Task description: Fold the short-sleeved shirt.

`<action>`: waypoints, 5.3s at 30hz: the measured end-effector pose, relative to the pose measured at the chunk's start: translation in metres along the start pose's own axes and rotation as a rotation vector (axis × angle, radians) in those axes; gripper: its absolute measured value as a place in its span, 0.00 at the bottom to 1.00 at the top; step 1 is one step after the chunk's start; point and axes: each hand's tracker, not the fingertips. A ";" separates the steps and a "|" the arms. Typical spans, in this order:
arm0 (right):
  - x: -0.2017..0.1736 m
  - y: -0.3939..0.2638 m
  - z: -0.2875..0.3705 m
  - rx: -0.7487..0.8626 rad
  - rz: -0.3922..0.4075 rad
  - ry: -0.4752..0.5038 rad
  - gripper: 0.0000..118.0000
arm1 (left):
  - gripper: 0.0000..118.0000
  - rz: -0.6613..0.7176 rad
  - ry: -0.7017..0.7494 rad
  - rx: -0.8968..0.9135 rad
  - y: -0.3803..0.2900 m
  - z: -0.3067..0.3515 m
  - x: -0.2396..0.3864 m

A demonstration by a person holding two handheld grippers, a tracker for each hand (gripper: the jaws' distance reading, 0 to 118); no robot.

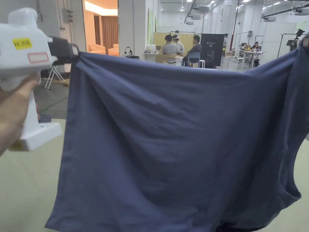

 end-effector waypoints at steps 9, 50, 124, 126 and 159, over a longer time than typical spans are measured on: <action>-0.012 0.089 -0.077 0.071 -0.006 0.003 0.00 | 0.01 0.003 0.048 0.055 0.059 -0.051 -0.019; -0.010 -0.253 0.176 -0.157 -0.147 0.346 0.00 | 0.01 0.219 0.109 -0.148 -0.284 0.258 -0.028; -0.024 -0.494 0.259 -0.730 -0.281 -0.006 0.57 | 0.00 -0.040 0.305 -0.845 -0.440 0.242 -0.023; -0.028 -0.503 0.249 -0.775 -0.275 0.019 0.38 | 0.00 -0.017 0.305 -0.842 -0.440 0.243 -0.022; -0.008 -0.432 -0.035 -0.615 -0.178 0.018 0.54 | 0.43 0.213 0.261 -0.624 -0.364 0.035 -0.135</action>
